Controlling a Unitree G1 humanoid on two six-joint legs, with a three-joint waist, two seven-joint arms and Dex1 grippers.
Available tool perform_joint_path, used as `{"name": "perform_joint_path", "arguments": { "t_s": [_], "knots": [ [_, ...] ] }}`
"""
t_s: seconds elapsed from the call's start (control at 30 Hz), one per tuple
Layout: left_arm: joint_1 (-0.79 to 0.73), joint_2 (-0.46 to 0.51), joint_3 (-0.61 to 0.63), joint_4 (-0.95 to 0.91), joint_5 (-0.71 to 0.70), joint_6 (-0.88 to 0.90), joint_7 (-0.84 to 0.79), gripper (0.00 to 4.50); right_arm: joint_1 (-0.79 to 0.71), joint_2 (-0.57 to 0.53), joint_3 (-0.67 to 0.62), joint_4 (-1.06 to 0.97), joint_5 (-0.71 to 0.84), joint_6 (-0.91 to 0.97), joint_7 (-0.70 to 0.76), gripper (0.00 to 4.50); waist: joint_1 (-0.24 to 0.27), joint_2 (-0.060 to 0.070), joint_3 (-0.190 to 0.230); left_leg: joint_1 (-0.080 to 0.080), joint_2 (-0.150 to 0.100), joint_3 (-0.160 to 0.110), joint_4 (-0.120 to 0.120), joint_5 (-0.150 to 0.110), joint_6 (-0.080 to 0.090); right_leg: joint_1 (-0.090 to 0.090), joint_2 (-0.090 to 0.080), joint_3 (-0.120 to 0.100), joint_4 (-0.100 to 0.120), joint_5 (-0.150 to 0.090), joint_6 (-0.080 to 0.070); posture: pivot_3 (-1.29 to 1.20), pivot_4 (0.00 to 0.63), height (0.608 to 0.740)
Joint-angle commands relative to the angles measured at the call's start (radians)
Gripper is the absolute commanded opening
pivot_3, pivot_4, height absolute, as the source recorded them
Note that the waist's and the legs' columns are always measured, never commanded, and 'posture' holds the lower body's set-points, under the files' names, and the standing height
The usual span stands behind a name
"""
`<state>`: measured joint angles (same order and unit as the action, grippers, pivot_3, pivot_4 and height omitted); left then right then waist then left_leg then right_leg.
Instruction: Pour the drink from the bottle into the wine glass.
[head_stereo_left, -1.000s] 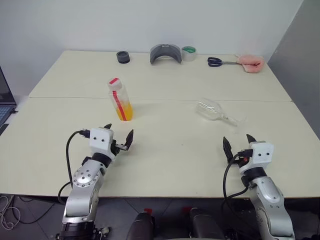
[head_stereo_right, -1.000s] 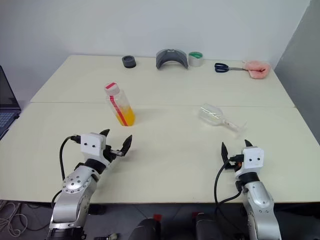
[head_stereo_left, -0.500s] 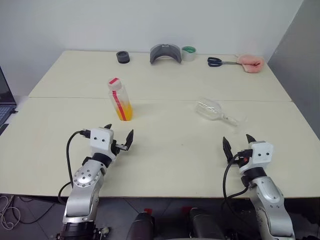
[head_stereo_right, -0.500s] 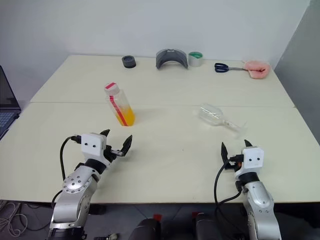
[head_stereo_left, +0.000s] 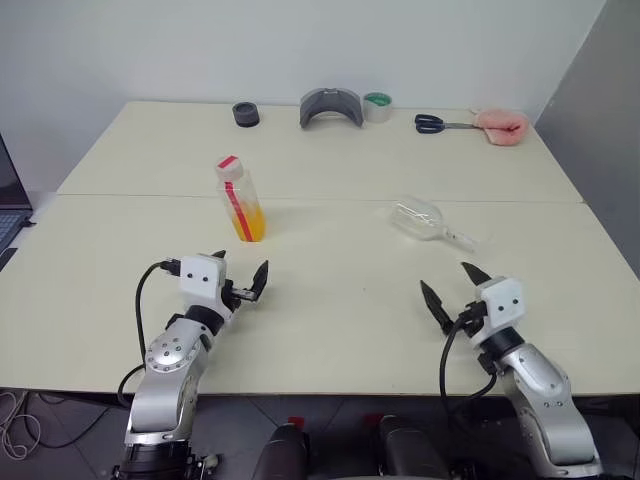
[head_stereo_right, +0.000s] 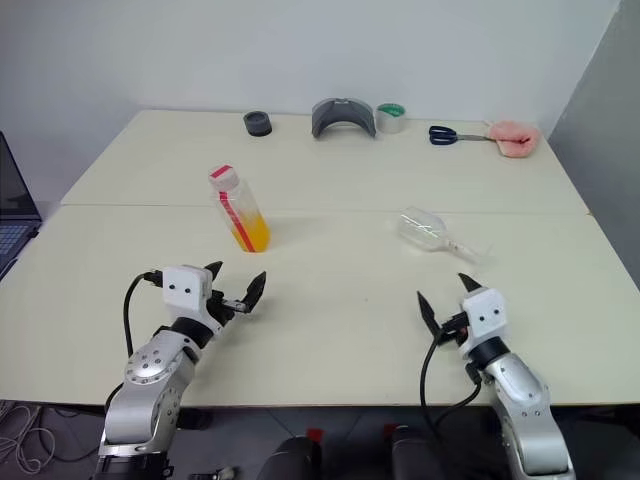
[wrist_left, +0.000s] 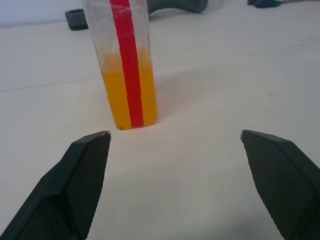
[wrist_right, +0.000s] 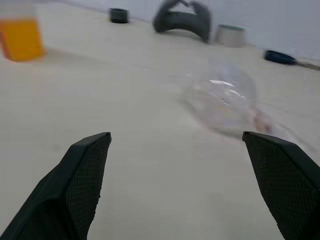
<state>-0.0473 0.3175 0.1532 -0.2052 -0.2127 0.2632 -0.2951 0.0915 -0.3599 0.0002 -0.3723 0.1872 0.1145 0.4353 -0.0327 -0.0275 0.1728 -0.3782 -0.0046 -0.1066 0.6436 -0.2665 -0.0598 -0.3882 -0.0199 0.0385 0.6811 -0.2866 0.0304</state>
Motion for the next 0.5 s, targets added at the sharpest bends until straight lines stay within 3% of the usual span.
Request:
{"name": "perform_joint_path", "arguments": {
  "t_s": [0.03,0.2,0.5],
  "knots": [
    [-0.042,0.002,0.034,-0.025,-0.006,0.005,0.028,4.48,-0.066,-0.066,-0.01,-0.067,0.081,0.066,0.099,4.5,0.001,0.0,0.0,0.0,0.0,0.0,0.0,0.0,0.0,0.0,0.0,0.0,0.0,0.0,0.0,0.0,0.15,0.74],
    [-0.118,-0.003,0.061,0.004,0.017,0.045,0.112,4.48,-0.198,-0.147,-0.022,-0.113,0.216,0.213,0.186,4.5,0.001,0.0,0.0,0.0,0.0,-0.001,0.001,0.0,0.0,0.001,0.0,0.0,0.0,0.0,0.0,0.0,0.15,0.74],
    [-0.175,-0.026,0.051,0.013,0.003,0.088,0.125,4.48,-0.259,-0.171,0.009,-0.118,0.257,0.254,0.253,4.5,0.002,0.0,0.0,-0.001,-0.001,-0.001,0.001,0.0,0.0,0.0,-0.001,0.0,0.0,0.0,0.0,0.0,0.15,0.74]
  ]
}}
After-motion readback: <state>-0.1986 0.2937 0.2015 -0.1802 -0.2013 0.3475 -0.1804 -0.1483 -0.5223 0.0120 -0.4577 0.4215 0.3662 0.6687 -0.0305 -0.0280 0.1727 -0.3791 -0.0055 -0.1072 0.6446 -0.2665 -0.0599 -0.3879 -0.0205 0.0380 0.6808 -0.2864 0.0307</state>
